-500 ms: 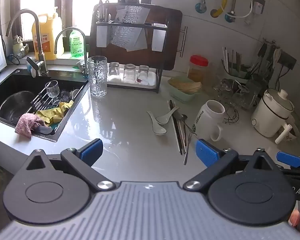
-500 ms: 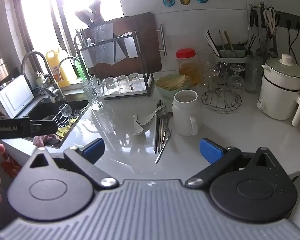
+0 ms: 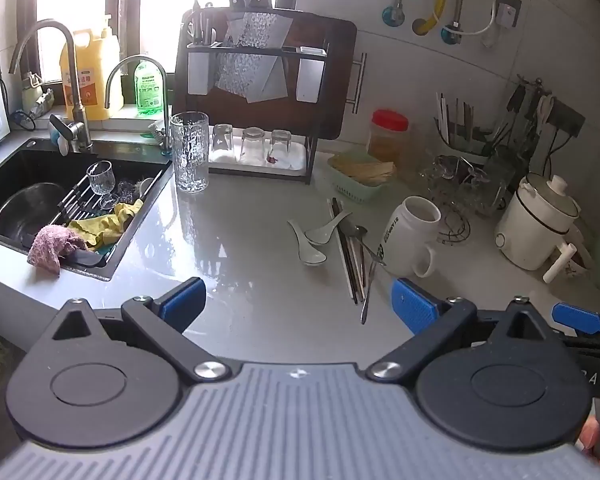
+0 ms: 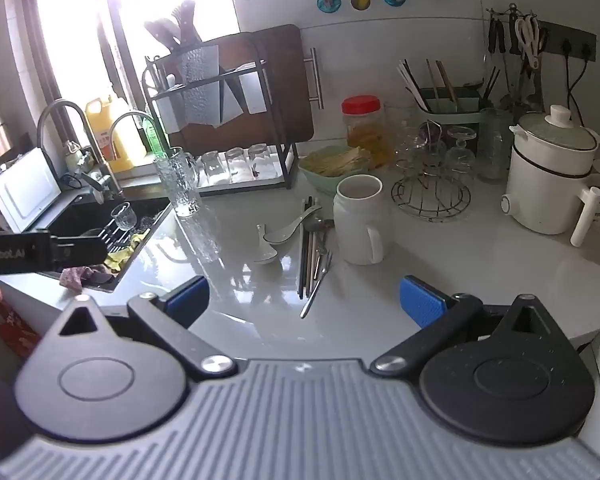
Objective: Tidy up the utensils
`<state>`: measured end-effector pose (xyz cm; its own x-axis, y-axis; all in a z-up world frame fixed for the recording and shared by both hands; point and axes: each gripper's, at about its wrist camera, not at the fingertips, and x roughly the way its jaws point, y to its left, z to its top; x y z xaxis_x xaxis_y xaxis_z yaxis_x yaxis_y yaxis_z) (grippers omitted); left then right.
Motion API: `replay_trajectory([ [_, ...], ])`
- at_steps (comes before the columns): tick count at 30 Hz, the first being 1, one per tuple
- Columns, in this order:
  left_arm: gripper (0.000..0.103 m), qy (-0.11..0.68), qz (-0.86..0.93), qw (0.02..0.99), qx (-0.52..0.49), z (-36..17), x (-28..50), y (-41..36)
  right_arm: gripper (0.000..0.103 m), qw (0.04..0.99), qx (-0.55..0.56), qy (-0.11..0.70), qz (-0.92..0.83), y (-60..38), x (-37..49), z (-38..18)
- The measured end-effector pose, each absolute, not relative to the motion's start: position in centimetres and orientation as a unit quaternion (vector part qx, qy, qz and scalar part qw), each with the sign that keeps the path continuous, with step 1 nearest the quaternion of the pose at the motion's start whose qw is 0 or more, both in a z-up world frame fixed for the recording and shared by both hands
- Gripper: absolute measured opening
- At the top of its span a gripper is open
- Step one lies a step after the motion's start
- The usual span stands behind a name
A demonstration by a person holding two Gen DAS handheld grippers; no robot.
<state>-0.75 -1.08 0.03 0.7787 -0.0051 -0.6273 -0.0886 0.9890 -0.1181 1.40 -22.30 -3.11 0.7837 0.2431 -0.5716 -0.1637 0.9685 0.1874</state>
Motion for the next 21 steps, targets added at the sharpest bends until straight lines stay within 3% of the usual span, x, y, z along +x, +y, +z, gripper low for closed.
replay_trajectory([
  [21,0.101,0.330,0.026,0.941,-0.071,0.8,-1.8,-0.2,0.103,0.943,0.066,0.310,0.103,-22.0,0.9,-3.1],
])
